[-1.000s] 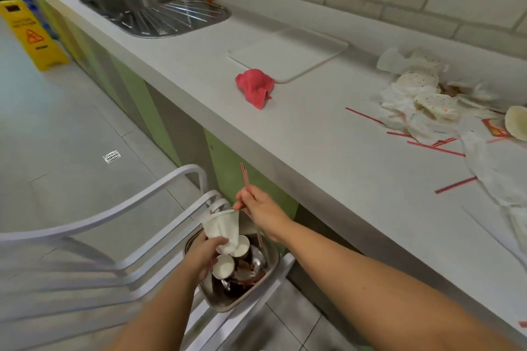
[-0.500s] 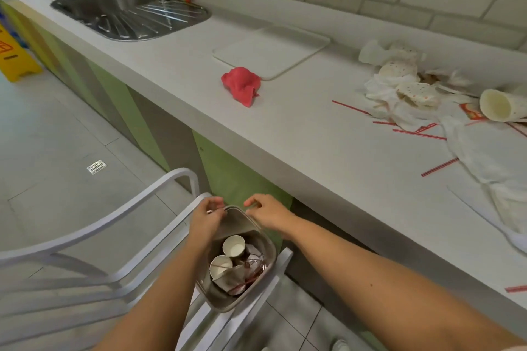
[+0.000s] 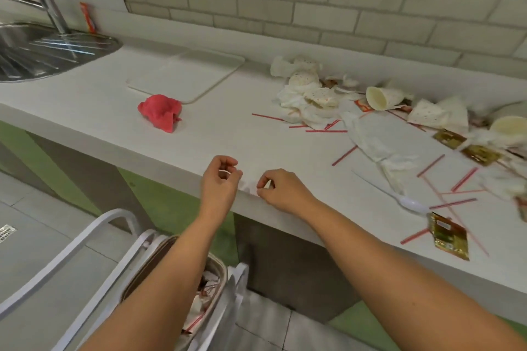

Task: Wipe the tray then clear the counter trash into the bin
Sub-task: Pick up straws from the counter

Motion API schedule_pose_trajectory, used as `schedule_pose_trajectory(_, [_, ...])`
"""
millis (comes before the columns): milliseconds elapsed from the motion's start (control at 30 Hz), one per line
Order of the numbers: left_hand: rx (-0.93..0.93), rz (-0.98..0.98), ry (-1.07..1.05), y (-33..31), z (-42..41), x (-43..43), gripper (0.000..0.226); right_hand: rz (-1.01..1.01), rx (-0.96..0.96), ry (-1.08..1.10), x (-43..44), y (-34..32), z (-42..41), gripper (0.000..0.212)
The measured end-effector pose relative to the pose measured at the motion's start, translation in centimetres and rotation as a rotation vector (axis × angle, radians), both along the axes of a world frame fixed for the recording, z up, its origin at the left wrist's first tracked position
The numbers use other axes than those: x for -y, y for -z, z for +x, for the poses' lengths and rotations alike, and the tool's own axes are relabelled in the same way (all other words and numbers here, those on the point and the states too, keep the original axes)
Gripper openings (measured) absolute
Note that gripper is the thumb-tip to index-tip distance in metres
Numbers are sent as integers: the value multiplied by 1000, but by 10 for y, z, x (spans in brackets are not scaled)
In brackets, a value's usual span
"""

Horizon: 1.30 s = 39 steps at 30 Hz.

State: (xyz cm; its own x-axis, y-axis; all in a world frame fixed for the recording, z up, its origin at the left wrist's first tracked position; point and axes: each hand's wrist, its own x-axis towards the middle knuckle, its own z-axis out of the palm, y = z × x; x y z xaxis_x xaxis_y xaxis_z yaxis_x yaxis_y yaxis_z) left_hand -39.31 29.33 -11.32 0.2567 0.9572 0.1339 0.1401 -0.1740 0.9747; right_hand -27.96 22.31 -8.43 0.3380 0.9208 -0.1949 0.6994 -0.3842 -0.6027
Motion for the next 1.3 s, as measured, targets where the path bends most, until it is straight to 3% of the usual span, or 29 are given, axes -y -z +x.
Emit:
schedule_pose_trajectory(200, [-127, 124, 212, -15, 77, 36, 15, -28, 147, 137, 41, -23, 72, 20])
schedule_pose_trajectory(433, [-543, 374, 628, -8, 169, 82, 22, -156, 232, 294, 117, -37, 168, 23])
schedule_pose_trajectory(633, [-770, 542, 806, -3, 215, 100, 37, -255, 275, 482, 167, -28, 235, 18])
schedule_pose_trajectory(867, [-933, 637, 816, -8, 236, 99, 23, -409, 328, 281, 184, -13, 265, 68])
schedule_pose_trajectory(1033, [-904, 621, 781, -12, 233, 97, 6, -313, 359, 185, 186, -9, 281, 44])
schedule_pose_trajectory(1233, [-762, 321, 802, -18, 219, 119, 4, -211, 386, 148, 180, -1, 293, 15])
schedule_pose_trajectory(1300, [-751, 238, 864, -21, 220, 135, 15, -234, 422, 112, 175, 1, 296, 11])
